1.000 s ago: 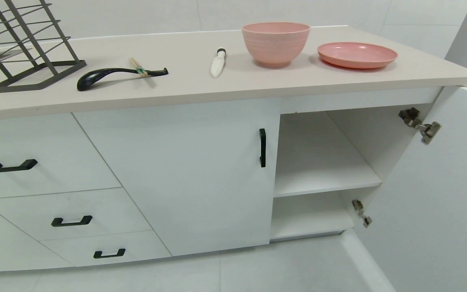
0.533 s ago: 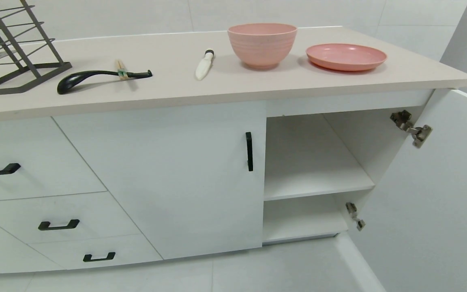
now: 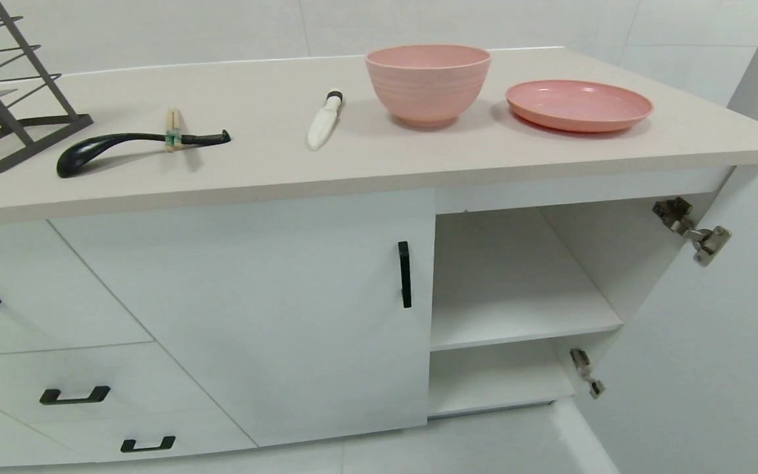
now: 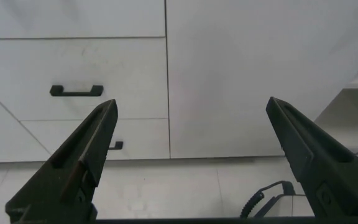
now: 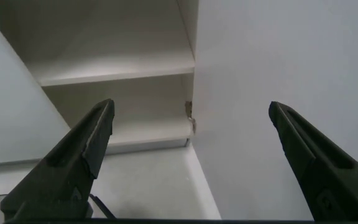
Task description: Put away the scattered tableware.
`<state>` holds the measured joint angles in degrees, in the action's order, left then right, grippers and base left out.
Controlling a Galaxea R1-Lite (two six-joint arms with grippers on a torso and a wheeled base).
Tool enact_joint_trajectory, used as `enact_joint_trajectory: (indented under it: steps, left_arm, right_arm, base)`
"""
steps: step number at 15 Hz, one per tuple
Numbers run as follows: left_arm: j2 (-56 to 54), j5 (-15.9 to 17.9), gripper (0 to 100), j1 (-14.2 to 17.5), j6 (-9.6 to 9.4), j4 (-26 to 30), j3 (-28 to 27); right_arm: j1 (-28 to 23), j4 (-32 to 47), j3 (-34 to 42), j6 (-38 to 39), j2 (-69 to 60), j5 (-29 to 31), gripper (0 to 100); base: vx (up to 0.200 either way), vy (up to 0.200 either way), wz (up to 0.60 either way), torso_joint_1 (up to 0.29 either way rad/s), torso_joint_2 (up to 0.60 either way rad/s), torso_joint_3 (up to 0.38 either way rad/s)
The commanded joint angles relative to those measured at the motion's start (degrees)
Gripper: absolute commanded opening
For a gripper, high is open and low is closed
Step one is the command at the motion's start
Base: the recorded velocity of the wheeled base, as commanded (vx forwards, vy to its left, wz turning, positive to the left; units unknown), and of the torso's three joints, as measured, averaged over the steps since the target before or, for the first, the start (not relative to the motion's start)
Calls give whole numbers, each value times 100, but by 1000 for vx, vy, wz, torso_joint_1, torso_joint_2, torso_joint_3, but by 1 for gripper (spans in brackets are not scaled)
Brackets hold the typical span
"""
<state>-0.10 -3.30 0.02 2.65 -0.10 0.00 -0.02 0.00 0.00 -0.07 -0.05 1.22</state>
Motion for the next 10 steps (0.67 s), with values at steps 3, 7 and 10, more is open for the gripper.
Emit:
enact_joint_trajectory:
  steps: [3,7,10]
  left_arm:
    - [10,-4,100,6,-1,-8,0]
    - [10,-4,100,6,-1,-8,0]
    - [10,-4,100,6,-1,-8,0]
  right_arm:
    - [2,0,0,-10,5,1,100]
    - [2,0,0,-1,5,1,100]
    - [2,0,0,-1,5,1,100]
  base:
    - [0,0,0,0,0,0]
    - [0,0,0,0,0,0]
    - [0,0,0,40,-54,-12]
